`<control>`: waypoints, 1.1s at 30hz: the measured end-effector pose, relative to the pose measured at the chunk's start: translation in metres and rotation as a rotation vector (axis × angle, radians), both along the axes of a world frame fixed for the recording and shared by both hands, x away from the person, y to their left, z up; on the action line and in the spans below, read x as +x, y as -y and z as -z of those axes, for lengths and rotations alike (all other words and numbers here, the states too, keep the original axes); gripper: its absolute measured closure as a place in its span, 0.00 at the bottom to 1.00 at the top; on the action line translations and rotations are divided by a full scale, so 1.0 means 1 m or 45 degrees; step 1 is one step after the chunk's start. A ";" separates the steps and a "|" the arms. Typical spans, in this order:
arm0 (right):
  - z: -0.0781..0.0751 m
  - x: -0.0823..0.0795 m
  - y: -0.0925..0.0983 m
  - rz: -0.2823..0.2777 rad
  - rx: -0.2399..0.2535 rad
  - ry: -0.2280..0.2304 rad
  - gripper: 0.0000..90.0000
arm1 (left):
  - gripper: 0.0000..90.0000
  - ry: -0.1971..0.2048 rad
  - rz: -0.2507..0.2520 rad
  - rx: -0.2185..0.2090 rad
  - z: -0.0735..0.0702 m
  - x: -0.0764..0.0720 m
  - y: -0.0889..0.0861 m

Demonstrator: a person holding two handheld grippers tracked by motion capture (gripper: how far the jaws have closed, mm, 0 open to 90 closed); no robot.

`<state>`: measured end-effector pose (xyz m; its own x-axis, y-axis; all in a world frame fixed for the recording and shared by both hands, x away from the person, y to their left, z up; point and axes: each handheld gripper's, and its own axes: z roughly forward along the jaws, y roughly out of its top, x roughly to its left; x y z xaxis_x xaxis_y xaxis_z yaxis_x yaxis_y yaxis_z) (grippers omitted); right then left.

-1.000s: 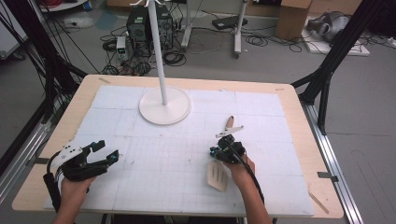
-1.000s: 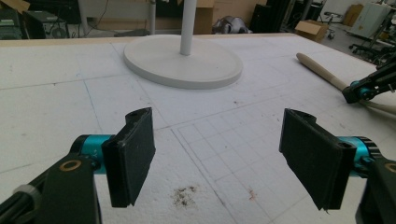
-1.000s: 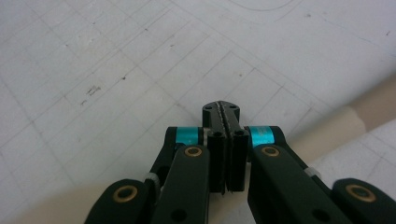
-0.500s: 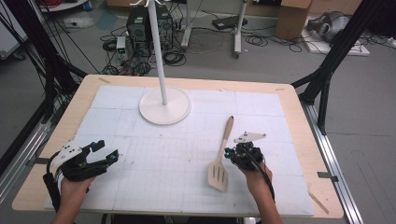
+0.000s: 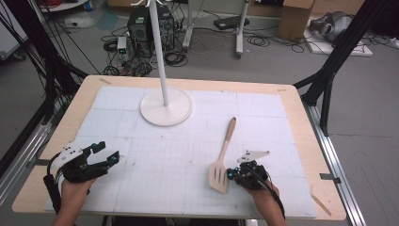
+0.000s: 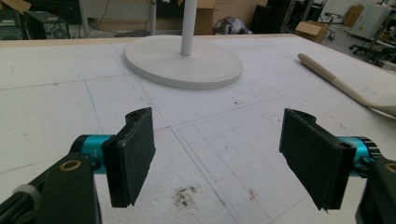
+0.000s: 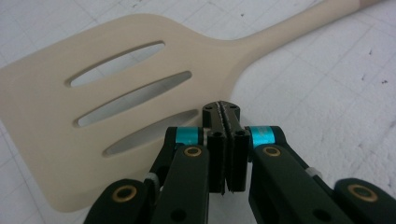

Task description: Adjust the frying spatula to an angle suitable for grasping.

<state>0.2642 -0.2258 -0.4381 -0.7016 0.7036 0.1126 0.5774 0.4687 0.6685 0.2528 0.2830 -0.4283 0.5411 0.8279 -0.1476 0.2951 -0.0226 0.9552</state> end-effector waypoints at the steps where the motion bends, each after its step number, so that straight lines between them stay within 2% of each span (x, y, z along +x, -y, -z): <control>1: 0.000 -0.001 -0.001 0.001 0.016 -0.013 0.99 | 0.30 0.001 0.001 0.002 0.000 0.000 0.000; 7: 0.002 -0.003 -0.008 -0.009 0.035 -0.005 0.99 | 0.30 0.001 0.002 0.005 0.000 0.000 0.000; 12: 0.002 -0.001 -0.026 -0.064 0.045 0.005 0.99 | 0.30 0.001 0.002 0.003 0.000 0.000 -0.001; 13: 0.002 0.001 -0.035 -0.079 0.043 0.015 0.99 | 0.30 0.001 0.002 0.003 0.000 0.001 -0.001; 18: 0.001 0.007 -0.051 -0.070 0.031 0.022 0.99 | 0.30 0.004 0.001 0.005 0.000 0.001 -0.001; 19: 0.001 0.010 -0.058 -0.048 0.025 0.016 0.99 | 0.30 0.001 -0.001 0.006 0.000 0.001 -0.001; 22: -0.001 0.012 -0.059 -0.036 0.024 0.030 0.96 | 0.30 0.003 -0.002 0.005 0.000 0.000 -0.001; 24: -0.003 0.011 -0.053 -0.012 0.039 0.050 0.95 | 0.30 0.003 0.000 0.006 0.000 0.000 -0.002; 25: -0.008 0.009 -0.031 0.082 0.083 0.111 0.92 | 0.30 0.002 0.001 0.008 0.000 0.000 -0.002; 26: -0.008 0.009 -0.031 0.082 0.083 0.111 0.92 | 0.30 0.002 0.001 0.008 0.000 0.000 -0.002; 27: -0.013 0.008 -0.006 0.210 0.114 0.176 0.82 | 0.30 0.000 0.002 0.010 0.001 0.000 -0.002; 28: -0.013 0.008 -0.006 0.210 0.114 0.176 0.82 | 0.30 0.000 0.002 0.010 0.001 0.000 -0.002; 29: -0.017 0.006 0.026 0.366 0.117 0.273 0.70 | 0.30 0.000 0.000 0.006 0.001 0.000 -0.001; 30: -0.017 0.006 0.042 0.439 0.108 0.311 0.67 | 0.30 0.000 0.000 0.006 0.001 0.000 -0.001; 31: -0.017 0.007 0.057 0.507 0.096 0.329 0.64 | 0.30 0.001 0.001 0.007 0.001 0.000 -0.001; 32: -0.017 0.007 0.057 0.507 0.096 0.329 0.64 | 0.30 0.001 0.001 0.007 0.001 0.000 -0.001; 33: -0.014 0.012 0.084 0.643 0.079 0.327 0.55 | 0.30 0.000 0.001 0.008 0.001 0.000 -0.001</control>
<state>0.2761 -0.3097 -0.4239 -0.2901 0.9564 0.0346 0.5351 0.1322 0.8344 0.2529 0.2836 -0.4290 0.5418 0.8283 -0.1423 0.2953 -0.0291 0.9550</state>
